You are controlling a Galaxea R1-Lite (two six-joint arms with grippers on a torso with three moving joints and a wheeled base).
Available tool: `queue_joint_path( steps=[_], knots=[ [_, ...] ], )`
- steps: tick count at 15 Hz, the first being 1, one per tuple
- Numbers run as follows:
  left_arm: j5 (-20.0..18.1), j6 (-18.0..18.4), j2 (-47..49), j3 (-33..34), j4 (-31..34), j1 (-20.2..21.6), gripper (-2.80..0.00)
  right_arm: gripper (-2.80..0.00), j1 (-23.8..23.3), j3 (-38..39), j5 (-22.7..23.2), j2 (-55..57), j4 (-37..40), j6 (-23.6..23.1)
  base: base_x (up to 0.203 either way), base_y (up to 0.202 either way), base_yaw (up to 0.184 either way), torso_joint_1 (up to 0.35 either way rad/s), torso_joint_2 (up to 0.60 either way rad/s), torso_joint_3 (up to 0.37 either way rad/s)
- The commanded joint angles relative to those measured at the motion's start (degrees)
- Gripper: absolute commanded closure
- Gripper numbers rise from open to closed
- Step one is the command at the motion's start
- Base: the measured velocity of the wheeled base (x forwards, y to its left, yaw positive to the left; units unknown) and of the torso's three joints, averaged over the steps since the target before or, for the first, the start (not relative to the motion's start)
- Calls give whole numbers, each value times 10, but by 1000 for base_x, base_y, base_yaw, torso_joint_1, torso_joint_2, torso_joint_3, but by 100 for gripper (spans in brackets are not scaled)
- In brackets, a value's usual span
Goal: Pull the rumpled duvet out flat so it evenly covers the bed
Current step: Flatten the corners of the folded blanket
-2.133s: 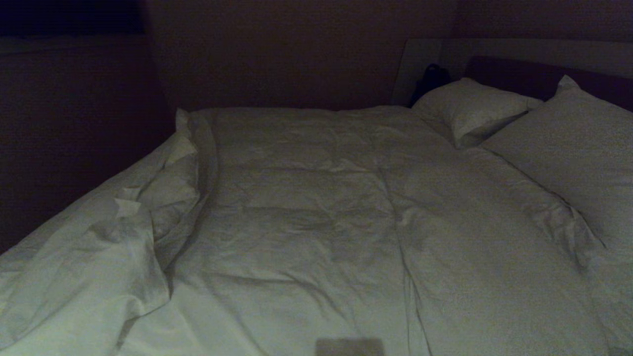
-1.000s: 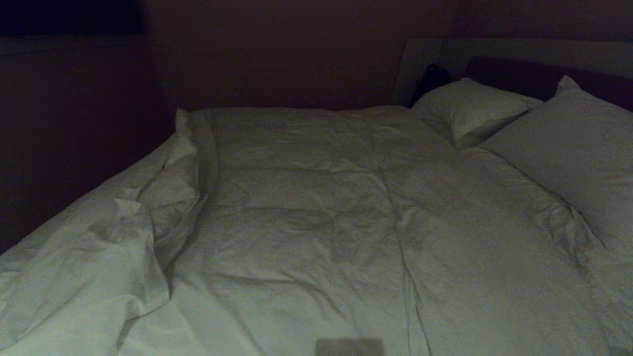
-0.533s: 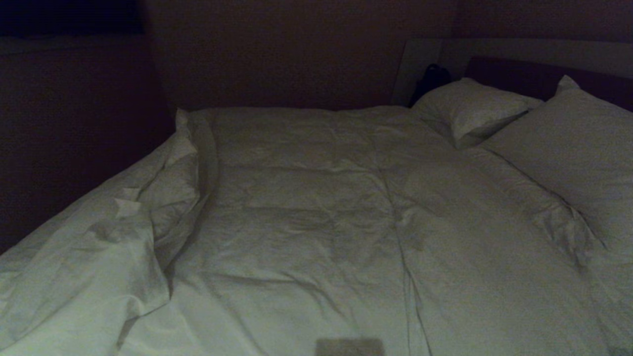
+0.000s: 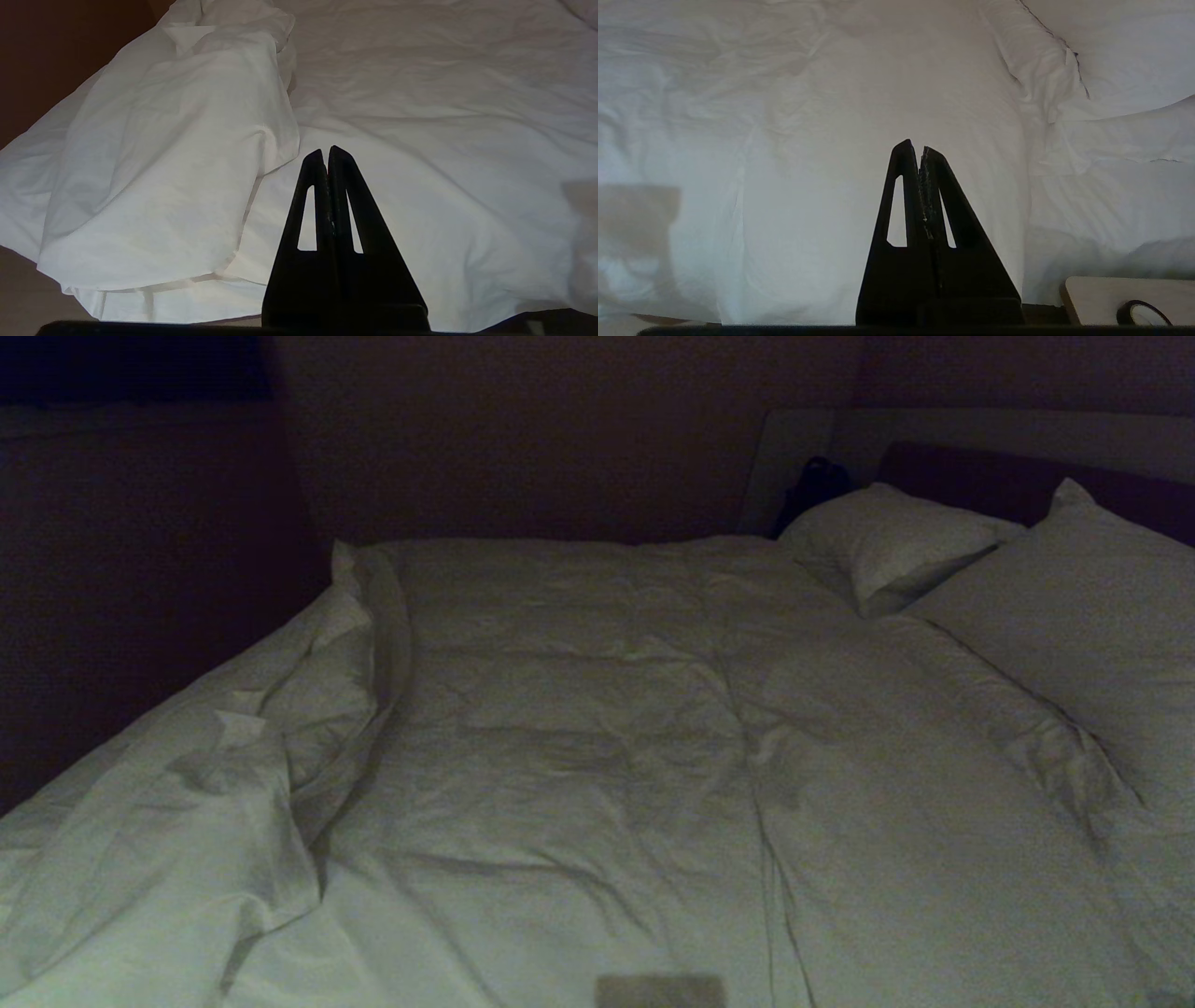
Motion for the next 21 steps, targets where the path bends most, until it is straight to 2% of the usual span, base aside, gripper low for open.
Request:
queue_joint_path(
  steps=[1,8,11,18,21],
  knots=[
    [0,0,0,0,0,0,0,0,0,0,0,0,1,0,0,0,0,0,0,0],
    [0,0,0,0,0,0,0,0,0,-2,1,0,-10,11,0,0,0,0,0,0],
    [0,0,0,0,0,0,0,0,0,11,5,0,-60,7,0,0,0,0,0,0],
    [0,0,0,0,0,0,0,0,0,12,-1,0,-34,5,0,0,0,0,0,0],
    [0,0,0,0,0,0,0,0,0,12,-22,0,-34,5,0,0,0,0,0,0]
  ],
)
